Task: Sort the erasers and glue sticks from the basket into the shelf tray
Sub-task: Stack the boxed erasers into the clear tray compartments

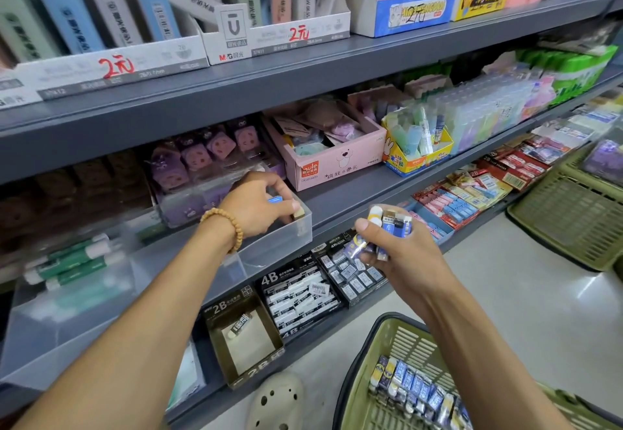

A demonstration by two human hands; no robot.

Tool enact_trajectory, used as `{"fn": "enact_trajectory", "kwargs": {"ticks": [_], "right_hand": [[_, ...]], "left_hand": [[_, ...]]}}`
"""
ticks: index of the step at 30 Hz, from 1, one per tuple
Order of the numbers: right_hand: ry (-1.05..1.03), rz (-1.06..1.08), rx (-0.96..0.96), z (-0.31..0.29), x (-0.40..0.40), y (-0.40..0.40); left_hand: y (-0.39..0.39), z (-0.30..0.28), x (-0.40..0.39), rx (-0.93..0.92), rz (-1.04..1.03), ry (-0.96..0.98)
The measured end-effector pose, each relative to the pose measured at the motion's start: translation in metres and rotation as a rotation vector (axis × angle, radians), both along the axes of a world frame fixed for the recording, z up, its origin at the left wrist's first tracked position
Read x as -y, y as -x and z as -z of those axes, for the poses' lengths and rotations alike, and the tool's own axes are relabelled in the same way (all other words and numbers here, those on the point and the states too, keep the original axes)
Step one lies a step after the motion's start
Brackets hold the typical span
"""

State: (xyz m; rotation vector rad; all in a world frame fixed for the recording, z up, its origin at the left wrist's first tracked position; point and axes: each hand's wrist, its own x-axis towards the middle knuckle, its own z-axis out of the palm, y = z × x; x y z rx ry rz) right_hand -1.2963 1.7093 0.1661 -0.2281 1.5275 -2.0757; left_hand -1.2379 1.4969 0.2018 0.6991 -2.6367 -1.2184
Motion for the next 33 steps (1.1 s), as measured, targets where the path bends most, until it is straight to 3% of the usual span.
{"fn": "enact_trajectory", "kwargs": {"ticks": [9, 13, 19, 22, 26, 33], "right_hand": [[0.079, 0.011, 0.030, -0.019, 0.021, -0.001], [0.091, -0.028, -0.029, -0.034, 0.036, 0.000], [0.039, -0.018, -0.107, -0.046, 0.052, -0.001], [0.099, -0.015, -0.069, -0.046, 0.050, 0.000], [0.102, 0.000, -0.043, -0.041, 0.046, 0.002], [0.000, -0.089, -0.163, -0.033, 0.047, 0.000]], "left_hand": [[-0.011, -0.013, 0.000, -0.045, -0.054, 0.107], [-0.015, -0.023, -0.017, -0.155, 0.137, -0.248], [-0.014, -0.021, -0.021, -0.154, 0.220, -0.276], [-0.016, -0.024, -0.022, -0.199, 0.222, -0.397], [-0.021, -0.028, -0.021, -0.235, 0.149, -0.494], [-0.016, -0.023, -0.016, -0.317, -0.005, -0.450]]}}
